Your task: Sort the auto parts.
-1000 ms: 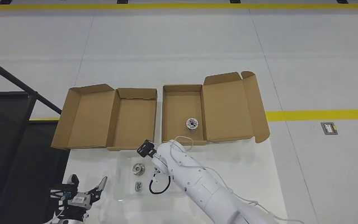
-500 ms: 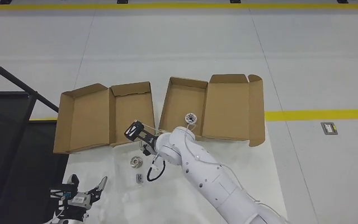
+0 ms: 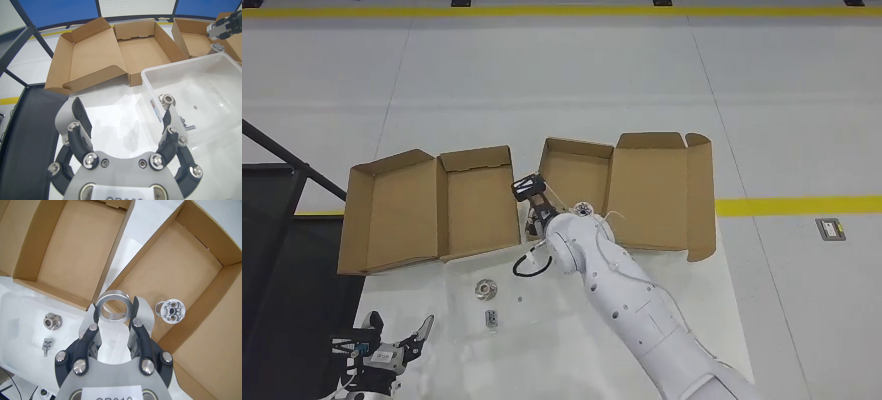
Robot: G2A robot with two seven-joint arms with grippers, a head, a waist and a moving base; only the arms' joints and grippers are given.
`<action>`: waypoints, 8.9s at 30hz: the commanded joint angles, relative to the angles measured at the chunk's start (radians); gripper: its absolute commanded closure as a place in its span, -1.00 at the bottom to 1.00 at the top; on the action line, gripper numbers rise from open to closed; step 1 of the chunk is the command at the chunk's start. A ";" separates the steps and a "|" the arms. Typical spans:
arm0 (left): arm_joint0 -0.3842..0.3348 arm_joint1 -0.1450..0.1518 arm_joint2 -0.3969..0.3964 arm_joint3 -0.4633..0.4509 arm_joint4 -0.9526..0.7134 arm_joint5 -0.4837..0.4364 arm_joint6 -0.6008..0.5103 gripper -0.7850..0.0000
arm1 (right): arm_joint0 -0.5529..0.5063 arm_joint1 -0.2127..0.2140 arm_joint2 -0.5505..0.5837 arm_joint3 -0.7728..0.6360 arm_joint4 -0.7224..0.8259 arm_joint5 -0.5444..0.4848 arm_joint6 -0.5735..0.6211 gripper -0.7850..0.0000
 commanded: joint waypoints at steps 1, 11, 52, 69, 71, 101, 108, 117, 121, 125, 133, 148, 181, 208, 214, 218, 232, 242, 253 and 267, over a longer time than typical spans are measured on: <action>0.000 0.000 0.000 0.000 0.000 0.000 0.000 -1.00 | 0.041 -0.007 0.010 0.087 0.035 -0.012 -0.027 1.00; 0.000 0.000 0.000 0.000 0.000 0.000 0.000 -1.00 | 0.217 -0.072 -0.009 0.444 0.136 -0.040 -0.108 1.00; 0.000 0.000 0.000 0.000 0.000 0.000 0.000 -1.00 | 0.244 -0.186 -0.112 0.623 0.063 0.063 -0.029 0.88; 0.000 0.000 0.000 0.000 0.000 0.000 0.000 -1.00 | 0.255 -0.175 -0.087 0.630 0.098 0.063 -0.091 0.04; 0.000 0.000 0.000 0.000 0.000 0.000 0.000 -1.00 | 0.256 -0.174 -0.086 0.629 0.098 0.062 -0.090 -0.32; 0.000 0.000 0.000 0.000 0.000 0.000 0.000 -1.00 | 0.204 -0.124 -0.023 0.440 0.152 -0.194 -0.421 -0.80; 0.000 0.000 0.000 0.000 0.000 0.000 0.000 -1.00 | 0.093 -0.077 -0.024 0.231 0.064 -0.332 -0.418 -1.00; 0.000 0.000 0.000 0.000 0.000 0.000 0.000 -1.00 | 0.093 -0.077 -0.024 0.231 0.064 -0.332 -0.418 -1.00; -0.013 0.001 0.005 -0.023 0.050 -0.007 0.008 -1.00 | 0.061 -0.067 -0.030 0.189 0.015 -0.338 -0.482 -1.00; -0.033 0.009 -0.004 -0.069 0.163 -0.057 -0.040 -1.00 | 0.001 -0.034 -0.045 0.079 -0.108 -0.469 -0.559 -1.00; -0.121 0.041 -0.046 -0.153 0.340 -0.376 -0.256 -1.00 | -0.197 0.064 0.023 -0.276 -0.347 -0.697 -0.657 -1.00; -0.428 0.076 -0.046 -0.014 0.257 -0.697 -0.671 -1.00 | -0.584 0.189 0.199 -0.810 -0.605 -1.014 -0.592 -1.00; -0.590 0.093 0.235 0.014 0.068 -0.754 -1.143 -0.96 | -0.584 0.189 0.199 -0.810 -0.605 -1.014 -0.592 -1.00; -0.603 0.092 0.264 0.026 0.080 -0.724 -1.144 -1.00 | -0.584 0.189 0.199 -0.810 -0.605 -1.014 -0.592 -1.00; -0.628 0.090 0.308 0.093 0.148 -0.675 -1.072 -1.00 | -0.584 0.189 0.199 -0.810 -0.605 -1.014 -0.592 -1.00; -0.653 0.087 0.349 0.118 0.196 -0.628 -1.049 -1.00 | -0.584 0.189 0.199 -0.810 -0.605 -1.014 -0.592 -1.00; -0.729 0.074 0.430 0.208 0.232 -0.508 -1.107 -0.65 | -0.584 0.189 0.199 -0.810 -0.605 -1.014 -0.592 -1.00; -0.789 0.064 0.471 0.302 0.207 -0.488 -1.119 -0.48 | -0.584 0.189 0.199 -0.810 -0.605 -1.014 -0.592 -1.00; -0.818 0.059 0.502 0.337 0.201 -0.500 -1.138 0.04 | -0.584 0.189 0.199 -0.810 -0.605 -1.014 -0.592 -1.00; -0.836 0.057 0.498 0.364 0.156 -0.507 -1.177 0.11 | -0.584 0.189 0.199 -0.810 -0.605 -1.014 -0.592 -1.00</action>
